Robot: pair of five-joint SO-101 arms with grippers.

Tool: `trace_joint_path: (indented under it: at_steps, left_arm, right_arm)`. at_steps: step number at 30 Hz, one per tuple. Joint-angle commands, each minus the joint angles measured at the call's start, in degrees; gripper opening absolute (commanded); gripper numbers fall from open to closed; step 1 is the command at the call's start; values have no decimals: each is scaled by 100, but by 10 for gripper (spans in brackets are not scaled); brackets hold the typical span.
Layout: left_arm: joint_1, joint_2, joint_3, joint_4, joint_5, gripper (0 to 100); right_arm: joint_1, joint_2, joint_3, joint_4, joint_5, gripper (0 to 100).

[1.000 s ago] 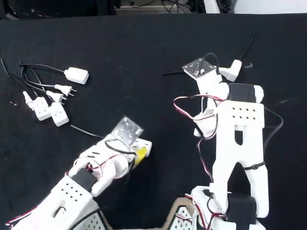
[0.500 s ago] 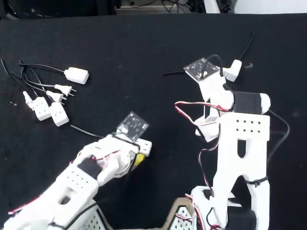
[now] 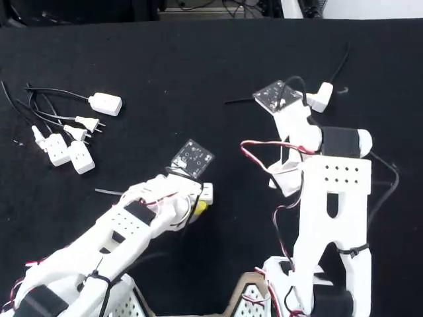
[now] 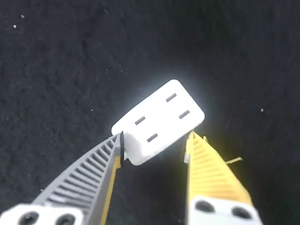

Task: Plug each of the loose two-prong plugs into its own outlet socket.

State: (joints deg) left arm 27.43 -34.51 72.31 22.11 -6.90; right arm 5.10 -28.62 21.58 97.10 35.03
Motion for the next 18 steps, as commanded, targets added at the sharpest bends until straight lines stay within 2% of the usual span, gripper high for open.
trace_joint_path:
  at_steps: [1, 5, 9, 18]
  left_arm:
    - [-57, 0, -277, -70, 123, 220]
    - [-57, -9, -303, -62, 158, 220]
    - [-136, -290, -277, -18, 158, 219]
    - [-760, -2409, -391, 2048, 114, 221]
  right_arm:
    - [-141, -207, 84, 9, 44, 11]
    - [-273, -207, 127, -123, 44, 11]
    - [-703, -163, 136, -193, -18, 11]
    - [-1662, 347, 92, -475, -404, 11]
